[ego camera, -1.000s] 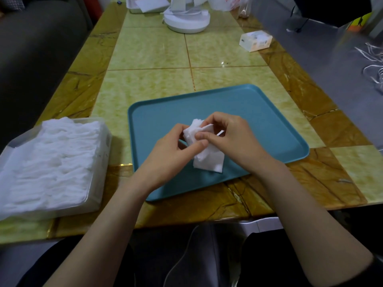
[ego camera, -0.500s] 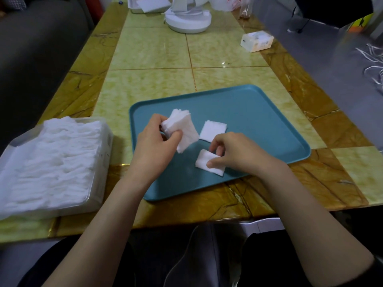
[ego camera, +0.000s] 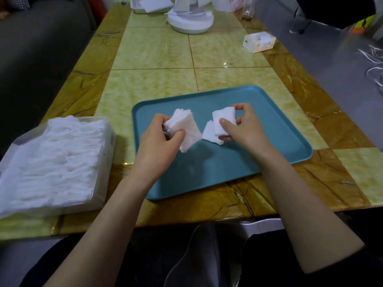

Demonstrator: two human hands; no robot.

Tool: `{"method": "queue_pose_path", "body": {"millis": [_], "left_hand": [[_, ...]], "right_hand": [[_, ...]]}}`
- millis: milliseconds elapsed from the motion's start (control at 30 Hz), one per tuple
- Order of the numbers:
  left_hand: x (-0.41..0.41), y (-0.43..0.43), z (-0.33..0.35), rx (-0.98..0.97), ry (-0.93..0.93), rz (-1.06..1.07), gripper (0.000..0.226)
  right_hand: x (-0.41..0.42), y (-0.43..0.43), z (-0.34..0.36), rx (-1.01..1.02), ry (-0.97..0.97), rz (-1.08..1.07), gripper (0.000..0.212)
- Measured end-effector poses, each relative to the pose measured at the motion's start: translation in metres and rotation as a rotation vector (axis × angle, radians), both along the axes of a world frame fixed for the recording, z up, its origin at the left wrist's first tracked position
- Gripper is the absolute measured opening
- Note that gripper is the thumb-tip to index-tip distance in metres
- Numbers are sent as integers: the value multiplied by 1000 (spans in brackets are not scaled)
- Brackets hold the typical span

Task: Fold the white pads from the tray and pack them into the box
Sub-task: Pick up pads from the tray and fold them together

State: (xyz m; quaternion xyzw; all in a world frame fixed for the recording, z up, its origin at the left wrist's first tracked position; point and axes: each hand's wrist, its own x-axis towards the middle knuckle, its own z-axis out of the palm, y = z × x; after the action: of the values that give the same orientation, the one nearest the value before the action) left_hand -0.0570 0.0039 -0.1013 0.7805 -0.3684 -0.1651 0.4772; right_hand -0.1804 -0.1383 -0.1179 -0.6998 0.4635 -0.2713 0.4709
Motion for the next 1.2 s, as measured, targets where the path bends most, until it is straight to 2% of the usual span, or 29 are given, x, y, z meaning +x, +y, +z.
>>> {"method": "queue_pose_path", "body": {"millis": [67, 200, 233, 333, 400, 467, 567, 633, 700, 767, 867, 933, 1000, 1067, 1133, 1200], "left_hand": [[0, 1, 0, 4, 7, -2, 15], [1, 1, 0, 1, 17, -6, 24], [1, 2, 1, 1, 19, -5, 25], [2, 1, 2, -1, 21, -8, 25], [2, 1, 1, -4, 21, -11, 22], [3, 1, 1, -7, 21, -9, 15], [3, 1, 1, -11, 22, -4, 12], [3, 2, 1, -9, 18, -4, 12], [2, 2, 1, -2, 13, -4, 12], [2, 2, 1, 4, 8, -1, 12], [2, 2, 2, 7, 4, 5, 12], [2, 2, 2, 5, 4, 6, 12], [2, 2, 2, 5, 6, 4, 12], [2, 2, 2, 6, 5, 3, 13], [2, 2, 2, 8, 3, 3, 13], [2, 2, 2, 14, 4, 2, 13]], "right_hand": [[4, -2, -3, -35, 96, -6, 31], [6, -4, -7, -203, 428, 57, 14], [5, -4, -7, -205, 473, 59, 15], [3, -6, -1, -195, 552, 62, 37], [1, -8, 1, -217, 546, 93, 38], [0, -9, 4, -245, 473, 121, 25], [2, -10, 8, -183, 254, 131, 1], [4, -9, 10, -87, 132, 123, 5], [5, -9, 6, -98, 165, 130, 5], [5, -9, 1, -134, 279, 140, 5], [4, -8, -4, -128, 422, 160, 20], [6, -9, -2, -135, 412, 157, 18], [6, -10, 3, -66, 281, 155, 11], [5, -12, 6, -36, 179, 152, 13], [4, -12, 5, -73, 224, 176, 13], [3, -10, 0, -128, 378, 204, 8]]}}
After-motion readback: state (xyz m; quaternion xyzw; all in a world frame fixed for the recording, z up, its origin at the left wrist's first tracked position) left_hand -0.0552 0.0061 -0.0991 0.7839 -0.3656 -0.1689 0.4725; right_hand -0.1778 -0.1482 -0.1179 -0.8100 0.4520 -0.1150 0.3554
